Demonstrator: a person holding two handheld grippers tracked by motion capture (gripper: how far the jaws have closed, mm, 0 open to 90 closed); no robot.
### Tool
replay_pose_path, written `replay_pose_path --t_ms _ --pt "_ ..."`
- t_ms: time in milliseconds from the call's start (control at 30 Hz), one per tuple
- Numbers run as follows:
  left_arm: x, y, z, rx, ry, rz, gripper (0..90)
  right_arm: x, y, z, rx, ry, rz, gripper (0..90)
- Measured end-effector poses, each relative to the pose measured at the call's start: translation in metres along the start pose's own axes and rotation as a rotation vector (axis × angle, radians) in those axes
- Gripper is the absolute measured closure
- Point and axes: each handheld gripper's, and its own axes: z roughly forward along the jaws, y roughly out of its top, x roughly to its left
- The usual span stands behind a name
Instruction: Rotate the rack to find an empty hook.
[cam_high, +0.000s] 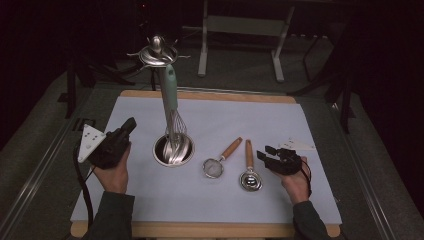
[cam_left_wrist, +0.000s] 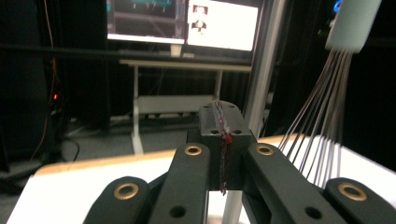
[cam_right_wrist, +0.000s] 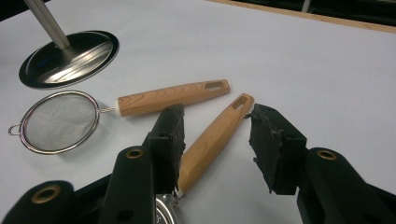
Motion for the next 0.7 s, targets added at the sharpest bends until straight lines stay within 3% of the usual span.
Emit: replay_pose_path --t_ms 400,700 --pt "-0.005 0.02 0.014 -0.11 -0.031 -0.028 90.0 -0.002 -0.003 0.001 0.015 -0.008 -0.008 54.1" --pt "-0.009 0.039 0.014 -0.181 -0.054 -0.041 90.0 -0.004 -0.004 -0.002 0.012 -0.018 -0.004 54.1"
